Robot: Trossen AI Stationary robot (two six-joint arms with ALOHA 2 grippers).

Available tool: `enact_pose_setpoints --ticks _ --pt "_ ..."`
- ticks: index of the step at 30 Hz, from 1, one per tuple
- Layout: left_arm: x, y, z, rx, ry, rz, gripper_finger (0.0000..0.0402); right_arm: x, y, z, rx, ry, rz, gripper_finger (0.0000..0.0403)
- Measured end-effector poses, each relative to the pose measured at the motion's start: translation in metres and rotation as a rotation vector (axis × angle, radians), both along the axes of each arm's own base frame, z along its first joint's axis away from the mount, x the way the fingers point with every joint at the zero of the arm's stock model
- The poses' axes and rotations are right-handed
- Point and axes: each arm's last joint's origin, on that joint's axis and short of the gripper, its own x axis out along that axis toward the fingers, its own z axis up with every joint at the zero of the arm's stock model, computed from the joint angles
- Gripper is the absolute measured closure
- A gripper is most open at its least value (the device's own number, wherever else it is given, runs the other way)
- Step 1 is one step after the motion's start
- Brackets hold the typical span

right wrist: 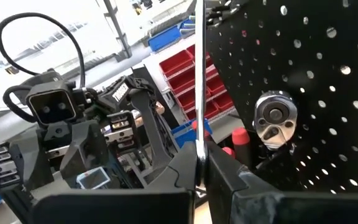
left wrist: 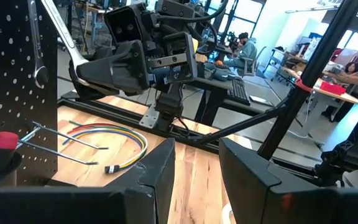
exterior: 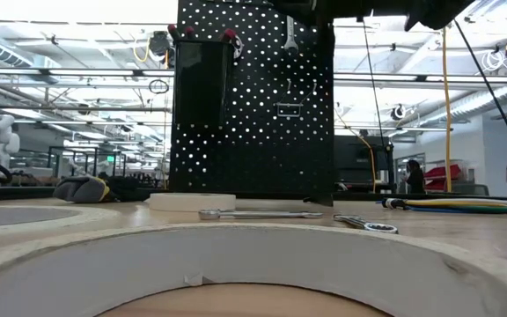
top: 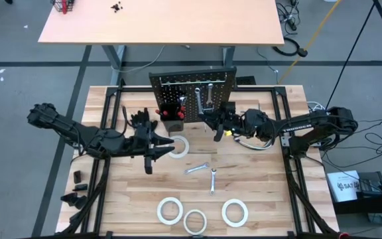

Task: Hang tools onto peg board
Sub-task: Hang the silver wrench on the peg board

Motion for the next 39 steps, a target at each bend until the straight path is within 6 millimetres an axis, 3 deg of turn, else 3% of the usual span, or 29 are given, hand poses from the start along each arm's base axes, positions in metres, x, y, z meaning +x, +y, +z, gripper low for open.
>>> enact_pose_setpoints --ticks 24,39 --pt "0.0 0.0 -0.002 0.005 0.016 0.012 0.0275 -0.003 -0.008 -0.005 -0.003 -0.014 -0.031 0.0397" --pt "0.0 0.001 -0.004 -0.006 0.038 0.023 0.0275 -0.009 -0.02 -0.02 0.04 -0.009 -0.058 0.0397"
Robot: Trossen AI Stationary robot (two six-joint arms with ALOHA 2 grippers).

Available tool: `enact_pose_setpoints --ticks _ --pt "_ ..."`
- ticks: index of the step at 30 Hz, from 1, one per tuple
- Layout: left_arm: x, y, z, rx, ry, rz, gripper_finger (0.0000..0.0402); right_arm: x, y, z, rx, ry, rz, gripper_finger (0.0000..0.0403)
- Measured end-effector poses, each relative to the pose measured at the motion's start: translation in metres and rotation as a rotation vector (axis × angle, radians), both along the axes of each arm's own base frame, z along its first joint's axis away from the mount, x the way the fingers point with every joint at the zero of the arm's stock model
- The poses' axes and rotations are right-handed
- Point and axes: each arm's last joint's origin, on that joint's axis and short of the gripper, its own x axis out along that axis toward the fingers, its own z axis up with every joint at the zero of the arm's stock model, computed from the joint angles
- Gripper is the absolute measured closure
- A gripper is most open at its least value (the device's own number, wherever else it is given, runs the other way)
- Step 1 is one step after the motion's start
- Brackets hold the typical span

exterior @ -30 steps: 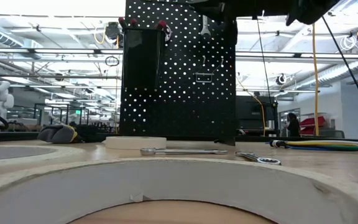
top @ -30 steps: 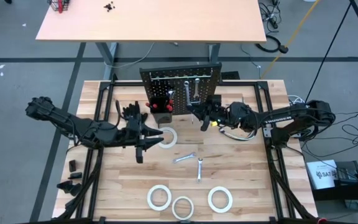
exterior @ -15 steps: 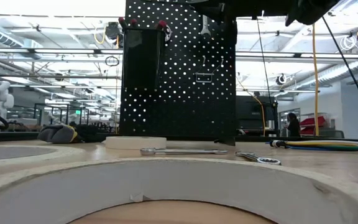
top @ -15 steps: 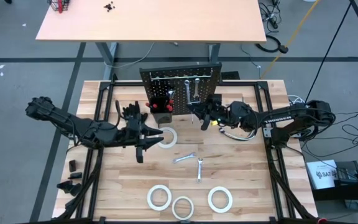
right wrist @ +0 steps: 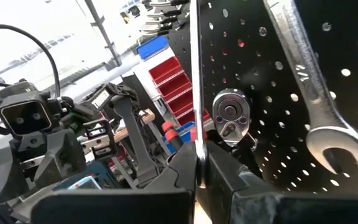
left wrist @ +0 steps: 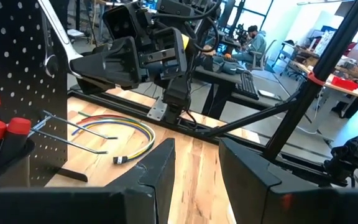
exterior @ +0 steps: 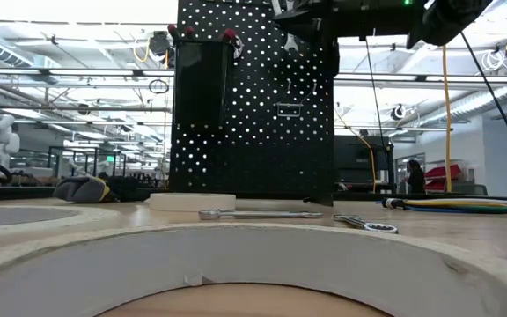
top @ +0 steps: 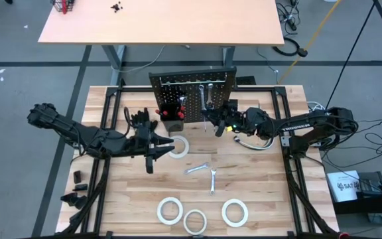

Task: Hang tools onto peg board
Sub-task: Hang the silver wrench on the peg board

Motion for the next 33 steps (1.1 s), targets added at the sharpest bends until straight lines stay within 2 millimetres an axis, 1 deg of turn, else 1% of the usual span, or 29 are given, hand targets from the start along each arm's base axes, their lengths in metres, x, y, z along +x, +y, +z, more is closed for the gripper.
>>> enact_pose_setpoints --ticks 3,11,19,26,30,33 --pt "0.0 0.0 0.0 0.002 0.0 0.004 0.0275 0.0 -0.002 -0.001 0.002 0.009 -0.006 0.039" --pt "0.0 0.0 0.0 0.004 -0.001 0.008 0.0275 0.001 -0.002 -0.008 0.026 0.07 -0.015 0.0321" --pt "0.0 0.0 0.0 0.003 0.001 0.008 0.0275 0.001 -0.002 -0.01 0.021 0.094 -0.012 0.0275" --pt "0.0 0.0 -0.003 0.01 0.026 -0.009 0.0275 0.002 0.006 -0.01 0.012 0.093 0.094 0.026" --pt "-0.001 0.0 -0.007 0.023 0.067 -0.011 0.0275 0.003 0.013 -0.01 0.001 0.094 0.193 0.026" --pt "-0.002 0.0 -0.01 0.036 0.108 -0.031 0.0275 0.004 0.022 -0.01 0.028 0.088 0.291 0.026"
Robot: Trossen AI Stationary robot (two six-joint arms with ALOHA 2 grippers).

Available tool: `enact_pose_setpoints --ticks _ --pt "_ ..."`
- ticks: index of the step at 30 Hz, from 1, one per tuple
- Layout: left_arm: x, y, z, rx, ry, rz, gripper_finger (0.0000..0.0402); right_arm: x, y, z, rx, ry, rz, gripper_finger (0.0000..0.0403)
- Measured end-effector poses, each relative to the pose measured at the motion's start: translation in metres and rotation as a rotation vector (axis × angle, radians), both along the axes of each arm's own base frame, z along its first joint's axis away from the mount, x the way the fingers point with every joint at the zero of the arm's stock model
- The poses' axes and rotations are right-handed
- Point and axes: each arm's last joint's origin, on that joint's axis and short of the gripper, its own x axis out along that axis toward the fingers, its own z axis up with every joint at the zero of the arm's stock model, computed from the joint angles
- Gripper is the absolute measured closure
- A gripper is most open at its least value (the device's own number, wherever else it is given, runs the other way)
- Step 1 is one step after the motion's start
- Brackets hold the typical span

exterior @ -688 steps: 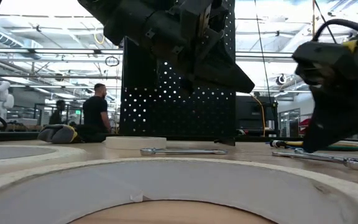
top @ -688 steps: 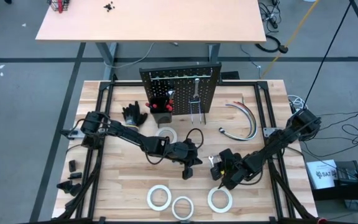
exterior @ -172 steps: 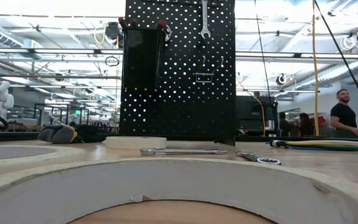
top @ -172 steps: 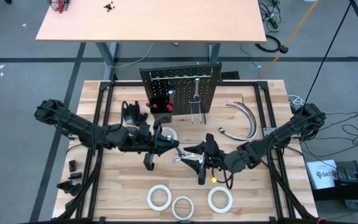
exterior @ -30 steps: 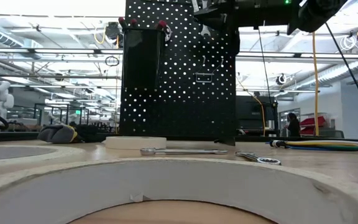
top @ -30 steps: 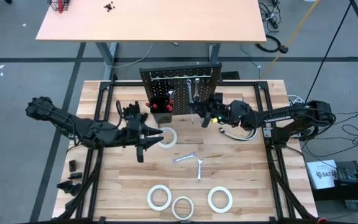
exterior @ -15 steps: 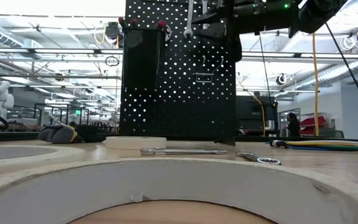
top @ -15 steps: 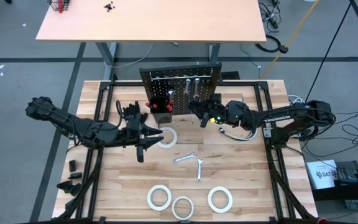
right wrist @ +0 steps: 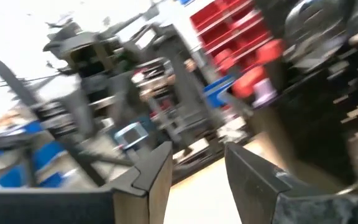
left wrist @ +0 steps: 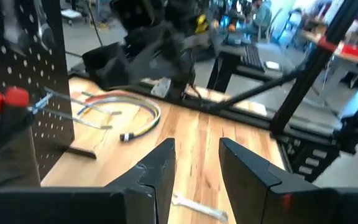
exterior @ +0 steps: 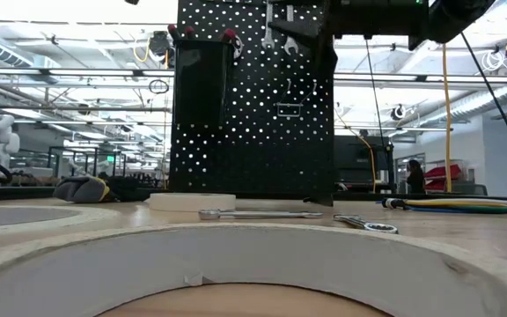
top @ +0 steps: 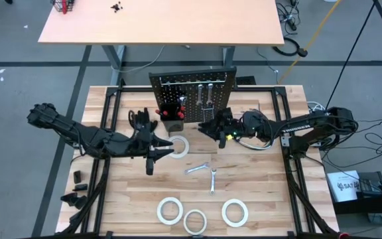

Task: Hang tools onto peg board
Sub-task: Hang the silver wrench on the peg board

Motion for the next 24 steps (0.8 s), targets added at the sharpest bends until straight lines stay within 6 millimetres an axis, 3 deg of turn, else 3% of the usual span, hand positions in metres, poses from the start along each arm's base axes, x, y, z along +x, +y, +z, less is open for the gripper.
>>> enact_pose_setpoints --ticks 5,13,19,24 --pt "0.003 -0.003 -0.009 0.022 0.066 -0.021 0.0275 0.0 0.023 0.0 0.059 0.007 0.126 0.026" --pt "0.024 -0.019 -0.04 0.05 0.215 -0.126 0.0275 -0.008 0.083 -0.008 0.132 0.103 0.337 0.0265" --pt "0.041 -0.034 -0.071 0.072 0.331 -0.196 0.0275 -0.022 0.121 -0.025 0.169 0.28 0.228 0.028" --pt "0.054 -0.039 -0.099 0.12 0.426 -0.198 0.0275 -0.037 0.137 -0.045 0.227 0.467 0.082 0.0292"
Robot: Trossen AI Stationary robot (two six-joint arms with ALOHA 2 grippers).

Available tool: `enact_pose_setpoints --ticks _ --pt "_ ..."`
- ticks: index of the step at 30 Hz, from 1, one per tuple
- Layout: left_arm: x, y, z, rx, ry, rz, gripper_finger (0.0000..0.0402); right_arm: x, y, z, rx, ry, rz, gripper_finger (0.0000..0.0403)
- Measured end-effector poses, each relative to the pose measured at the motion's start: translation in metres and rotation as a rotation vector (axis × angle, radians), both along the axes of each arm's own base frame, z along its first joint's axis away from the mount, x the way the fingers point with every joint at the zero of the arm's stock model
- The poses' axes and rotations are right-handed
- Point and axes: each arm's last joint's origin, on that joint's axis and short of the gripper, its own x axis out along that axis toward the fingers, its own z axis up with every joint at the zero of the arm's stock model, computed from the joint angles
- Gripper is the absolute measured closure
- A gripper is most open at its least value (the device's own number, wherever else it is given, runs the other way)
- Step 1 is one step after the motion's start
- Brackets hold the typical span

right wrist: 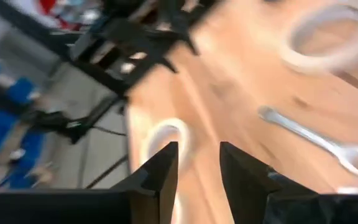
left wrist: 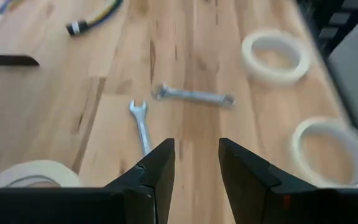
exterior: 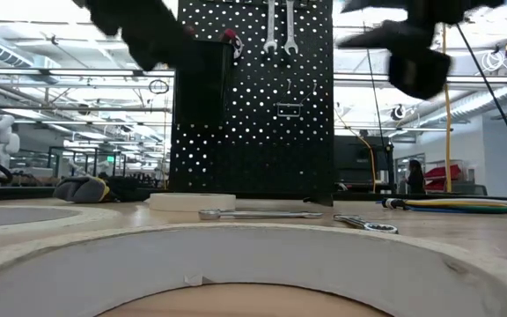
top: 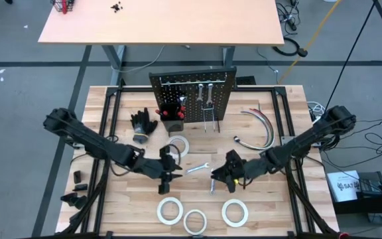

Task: Hang tools onto peg board
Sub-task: Hang the silver wrench on the peg board

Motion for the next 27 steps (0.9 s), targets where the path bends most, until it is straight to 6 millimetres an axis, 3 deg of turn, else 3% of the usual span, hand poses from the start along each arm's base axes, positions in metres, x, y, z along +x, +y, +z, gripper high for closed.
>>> enact_pose_setpoints --ticks 4,8,17,22,27 --pt "0.011 -0.005 -0.02 0.022 0.032 -0.004 0.0275 -0.008 0.008 -0.013 -0.048 0.092 -0.066 0.0303" --pt "0.024 -0.004 -0.025 -0.012 -0.031 0.007 0.0275 -0.005 0.014 -0.029 -0.121 0.131 -0.067 0.0328" --pt "0.04 0.006 -0.035 -0.112 -0.044 -0.05 0.0275 0.01 0.03 -0.068 0.029 0.237 -0.072 0.038" --pt "0.041 0.011 -0.036 -0.089 -0.026 -0.048 0.0275 0.034 0.048 -0.064 -0.116 0.277 0.056 0.0394" --pt "0.04 0.013 -0.038 -0.069 -0.003 -0.078 0.0275 0.055 0.062 -0.031 -0.531 0.357 0.374 0.04"
